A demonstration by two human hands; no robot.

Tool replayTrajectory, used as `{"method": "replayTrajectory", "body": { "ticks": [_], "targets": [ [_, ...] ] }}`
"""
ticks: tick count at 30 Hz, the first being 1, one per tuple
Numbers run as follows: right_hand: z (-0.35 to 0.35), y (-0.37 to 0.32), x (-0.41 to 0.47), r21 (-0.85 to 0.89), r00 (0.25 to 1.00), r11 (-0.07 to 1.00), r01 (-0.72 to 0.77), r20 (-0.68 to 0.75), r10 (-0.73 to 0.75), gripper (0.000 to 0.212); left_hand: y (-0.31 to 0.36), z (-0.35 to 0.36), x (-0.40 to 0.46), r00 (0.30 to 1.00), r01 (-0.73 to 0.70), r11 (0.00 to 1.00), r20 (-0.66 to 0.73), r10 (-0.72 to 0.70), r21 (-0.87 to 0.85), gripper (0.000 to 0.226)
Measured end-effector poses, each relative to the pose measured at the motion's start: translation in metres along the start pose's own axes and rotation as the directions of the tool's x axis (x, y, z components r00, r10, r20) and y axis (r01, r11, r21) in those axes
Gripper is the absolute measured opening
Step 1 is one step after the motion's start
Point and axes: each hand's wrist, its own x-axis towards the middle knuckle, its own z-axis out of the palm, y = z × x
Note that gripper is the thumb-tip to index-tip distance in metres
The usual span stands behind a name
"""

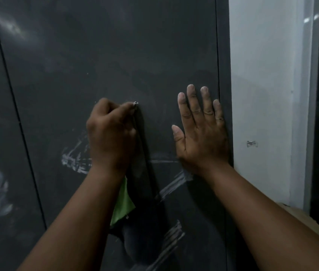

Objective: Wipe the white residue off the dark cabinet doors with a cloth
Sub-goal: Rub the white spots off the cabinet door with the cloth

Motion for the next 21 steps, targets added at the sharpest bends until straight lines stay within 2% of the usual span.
{"method": "replayTrajectory", "body": {
  "ticks": [3, 5, 7, 8, 10, 12, 15, 18, 21],
  "targets": [
    [0.0, 0.0, 0.0, 0.008, 1.0, 1.0, -0.001, 0.0, 0.001, 0.071, 0.003, -0.001, -0.007, 0.999, -0.023, 1.0, 0.048, 0.023, 0.018, 0.014],
    [0.0, 0.0, 0.0, 0.011, 1.0, 1.0, 0.0, -0.002, 0.0, 0.071, 0.006, -0.002, -0.032, 0.992, -0.034, 0.999, 0.119, 0.034, -0.006, 0.018],
    [-0.001, 0.001, 0.0, 0.007, 1.0, 1.0, 0.004, 0.004, -0.004, 0.071, 0.002, -0.003, -0.056, 0.986, 0.077, 0.991, 0.155, -0.06, -0.106, 0.023],
    [-0.002, 0.001, 0.0, 0.005, 1.0, 1.0, 0.006, 0.009, -0.006, 0.071, -0.002, -0.004, -0.064, 0.985, 0.096, 0.985, 0.153, -0.073, -0.145, 0.02],
    [-0.001, 0.0, 0.0, -0.001, 1.0, 1.0, 0.004, 0.017, -0.004, 0.071, -0.005, -0.007, -0.065, 0.991, 0.021, 0.996, 0.137, -0.009, -0.085, 0.01],
    [-0.001, -0.001, 0.001, -0.012, 1.0, 1.0, 0.007, 0.026, -0.007, 0.071, -0.01, -0.007, -0.048, 0.995, -0.044, 0.999, 0.085, 0.046, -0.028, 0.012],
    [-0.001, -0.003, 0.004, -0.012, 0.999, 1.0, 0.026, 0.039, -0.025, 0.07, -0.01, -0.007, -0.01, 0.999, -0.042, 0.999, 0.025, 0.043, -0.017, 0.015],
    [-0.001, -0.007, 0.006, 0.0, 0.999, 1.0, 0.03, 0.044, -0.03, 0.07, -0.009, -0.007, 0.002, 0.999, -0.012, 0.999, 0.032, 0.013, -0.031, 0.02],
    [-0.001, -0.006, 0.006, 0.002, 0.998, 1.0, 0.031, 0.055, -0.031, 0.07, -0.009, -0.009, -0.027, 0.995, -0.059, 0.998, 0.077, 0.059, -0.004, 0.017]
  ]
}}
